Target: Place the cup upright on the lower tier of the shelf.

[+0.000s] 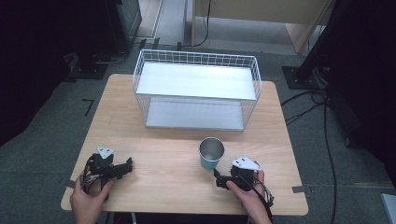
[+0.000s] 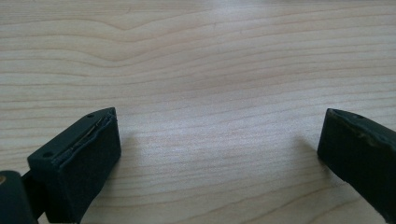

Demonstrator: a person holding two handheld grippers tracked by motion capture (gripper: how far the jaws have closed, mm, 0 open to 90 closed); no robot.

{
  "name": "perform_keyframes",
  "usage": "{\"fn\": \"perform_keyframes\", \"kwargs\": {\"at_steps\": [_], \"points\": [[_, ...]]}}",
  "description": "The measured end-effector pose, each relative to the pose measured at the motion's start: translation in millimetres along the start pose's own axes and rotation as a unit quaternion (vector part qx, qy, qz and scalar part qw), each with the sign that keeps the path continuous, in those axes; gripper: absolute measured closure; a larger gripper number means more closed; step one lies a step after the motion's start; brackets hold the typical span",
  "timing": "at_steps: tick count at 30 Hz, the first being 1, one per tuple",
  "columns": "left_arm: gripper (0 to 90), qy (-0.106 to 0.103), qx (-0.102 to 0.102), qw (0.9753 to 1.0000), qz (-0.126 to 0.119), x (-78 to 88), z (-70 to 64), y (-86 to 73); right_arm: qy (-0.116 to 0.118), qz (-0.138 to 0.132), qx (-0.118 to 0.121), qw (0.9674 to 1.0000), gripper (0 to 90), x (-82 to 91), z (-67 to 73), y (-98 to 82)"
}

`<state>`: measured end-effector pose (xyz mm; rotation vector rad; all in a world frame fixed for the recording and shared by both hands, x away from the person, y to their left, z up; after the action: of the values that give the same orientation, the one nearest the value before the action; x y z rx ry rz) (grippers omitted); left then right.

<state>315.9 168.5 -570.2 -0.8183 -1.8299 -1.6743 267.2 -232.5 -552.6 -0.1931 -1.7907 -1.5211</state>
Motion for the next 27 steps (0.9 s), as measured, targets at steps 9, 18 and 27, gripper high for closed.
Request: {"fn": "perform_keyframes", "kwargs": {"at_steps": [9, 18, 27], "points": [[0.0, 0.0, 0.0, 1.0, 0.0, 0.0, 0.0, 0.0, 0.011, -0.011, -0.001, 0.9999, 5.5, -0.9, 7.5, 8.1], [0.0, 0.0, -0.001, 1.0, 0.0, 0.0, 0.0, 0.0, 0.017, -0.021, -0.002, 0.9996, 6.0, -1.6, 11.6, 16.5], [0.0, -0.001, -0.001, 1.0, 0.0, -0.4, -0.2, 0.3, 0.023, -0.027, 0.001, 0.9994, 6.2, -6.2, 20.4, 23.3]]}}
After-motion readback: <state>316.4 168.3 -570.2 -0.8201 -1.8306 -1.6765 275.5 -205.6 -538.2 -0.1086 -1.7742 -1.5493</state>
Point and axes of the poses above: each handheld gripper's, and its own axes: x roughly backward along the jaws, y roughly out of its top, z roughly to its left, the point moved 7 cm from there along -x, roughly forward along the jaws, and after that the axes turned 9 degrees about x, right-handed, at the moved point
